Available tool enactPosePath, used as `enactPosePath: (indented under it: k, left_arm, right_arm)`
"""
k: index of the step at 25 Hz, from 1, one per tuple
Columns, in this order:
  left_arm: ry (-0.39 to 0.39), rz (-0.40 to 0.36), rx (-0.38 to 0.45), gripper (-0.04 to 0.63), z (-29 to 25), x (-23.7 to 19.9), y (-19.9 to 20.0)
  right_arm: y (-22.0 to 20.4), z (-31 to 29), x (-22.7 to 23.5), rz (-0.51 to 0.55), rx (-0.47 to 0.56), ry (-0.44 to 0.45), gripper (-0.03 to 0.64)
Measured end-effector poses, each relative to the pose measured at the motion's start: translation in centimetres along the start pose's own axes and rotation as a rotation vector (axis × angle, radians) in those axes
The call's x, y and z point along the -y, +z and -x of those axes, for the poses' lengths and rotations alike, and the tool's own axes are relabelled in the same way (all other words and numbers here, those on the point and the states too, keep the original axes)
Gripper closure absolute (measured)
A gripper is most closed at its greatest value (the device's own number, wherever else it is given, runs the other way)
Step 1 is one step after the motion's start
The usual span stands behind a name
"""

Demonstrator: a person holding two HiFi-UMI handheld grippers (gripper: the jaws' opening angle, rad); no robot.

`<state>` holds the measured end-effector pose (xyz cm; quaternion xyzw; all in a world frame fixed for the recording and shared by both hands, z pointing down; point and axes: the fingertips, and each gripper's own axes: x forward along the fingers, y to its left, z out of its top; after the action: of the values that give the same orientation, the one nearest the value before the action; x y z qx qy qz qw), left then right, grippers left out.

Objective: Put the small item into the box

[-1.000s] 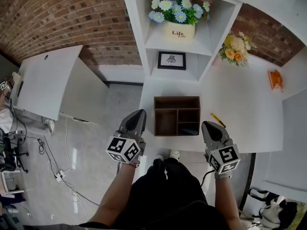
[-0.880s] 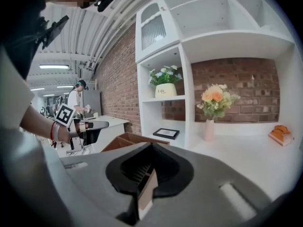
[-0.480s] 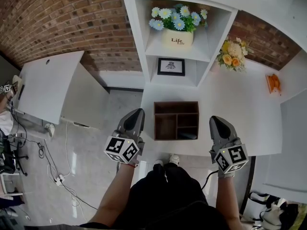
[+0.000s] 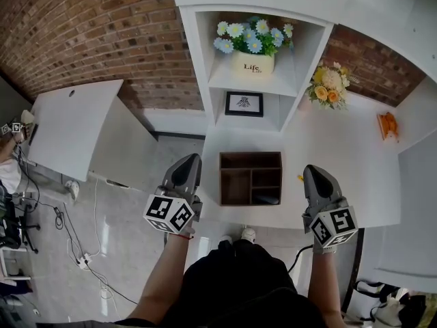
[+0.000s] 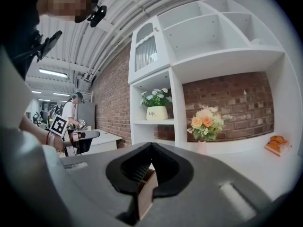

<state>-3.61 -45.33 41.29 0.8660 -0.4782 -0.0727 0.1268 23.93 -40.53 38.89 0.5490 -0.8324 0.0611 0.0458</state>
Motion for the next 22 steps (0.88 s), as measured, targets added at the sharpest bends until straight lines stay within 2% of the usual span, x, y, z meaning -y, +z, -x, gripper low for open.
enactPosePath:
  k: [9,22]
  left_arm:
    - [-0.011,-0.008,0.032,0.594,-0.3,0.7,1.9]
    - [-0.017,-0.006,0.030,0.594,-0.3,0.7,1.9]
  right_arm:
    - [1.1,0.0,-0.2,-0.002,0.029,0.014,0.615]
    - [1.7,-0.2,-0.9,-0.003,0.048,0.028,0.615]
